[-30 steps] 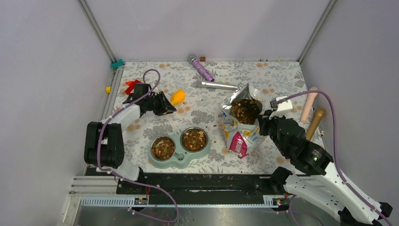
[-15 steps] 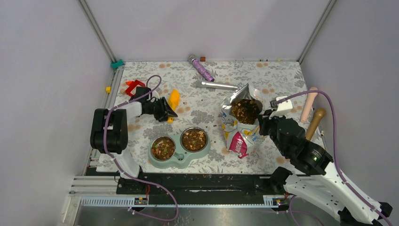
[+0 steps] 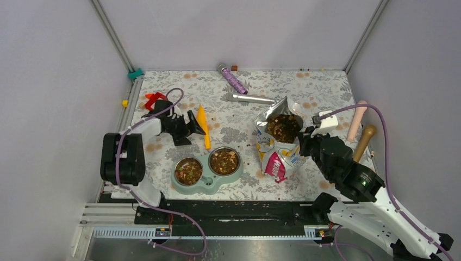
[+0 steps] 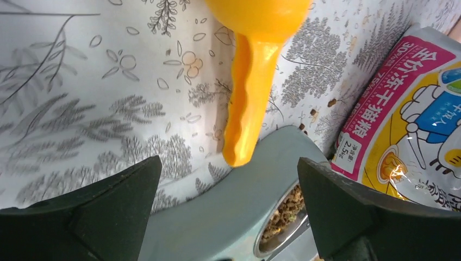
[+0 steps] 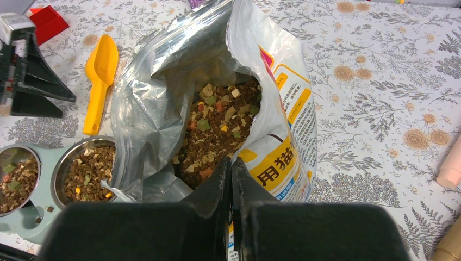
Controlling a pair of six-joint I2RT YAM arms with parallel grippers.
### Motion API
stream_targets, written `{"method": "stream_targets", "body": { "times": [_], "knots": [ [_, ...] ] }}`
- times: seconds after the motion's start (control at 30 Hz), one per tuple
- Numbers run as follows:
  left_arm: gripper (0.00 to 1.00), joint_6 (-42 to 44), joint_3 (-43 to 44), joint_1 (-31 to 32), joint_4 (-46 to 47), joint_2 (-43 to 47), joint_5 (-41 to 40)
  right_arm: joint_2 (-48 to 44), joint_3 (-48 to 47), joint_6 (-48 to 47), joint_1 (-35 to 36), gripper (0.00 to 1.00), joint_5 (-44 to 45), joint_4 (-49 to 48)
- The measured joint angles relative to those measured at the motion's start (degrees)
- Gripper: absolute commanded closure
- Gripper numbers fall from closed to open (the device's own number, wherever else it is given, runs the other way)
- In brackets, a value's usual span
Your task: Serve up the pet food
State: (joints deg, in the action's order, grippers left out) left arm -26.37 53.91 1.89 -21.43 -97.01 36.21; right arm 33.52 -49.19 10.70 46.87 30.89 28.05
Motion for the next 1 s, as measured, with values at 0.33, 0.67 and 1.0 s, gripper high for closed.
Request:
{"method": "stream_targets", "body": {
  "times": [0.33,0.67,1.0],
  "knots": [
    [0.01,-3.69,11.32,11.23,-8.39,22.14,-12.74,-0.26,0.00,0.02,0.00,1.00,-0.07,0.15],
    [0.01,-6.32,26.16,35.98,-7.13,19.08,-15.72,-0.20,-1.40,1.22,0.00,0.44,-0.79,0.26],
    [0.01,-4.94,26.77,53.86,-12.76,17.16,-27.39,6.43,-15.37,1.36,0.00,0.01,-0.46,2.01]
  ]
}}
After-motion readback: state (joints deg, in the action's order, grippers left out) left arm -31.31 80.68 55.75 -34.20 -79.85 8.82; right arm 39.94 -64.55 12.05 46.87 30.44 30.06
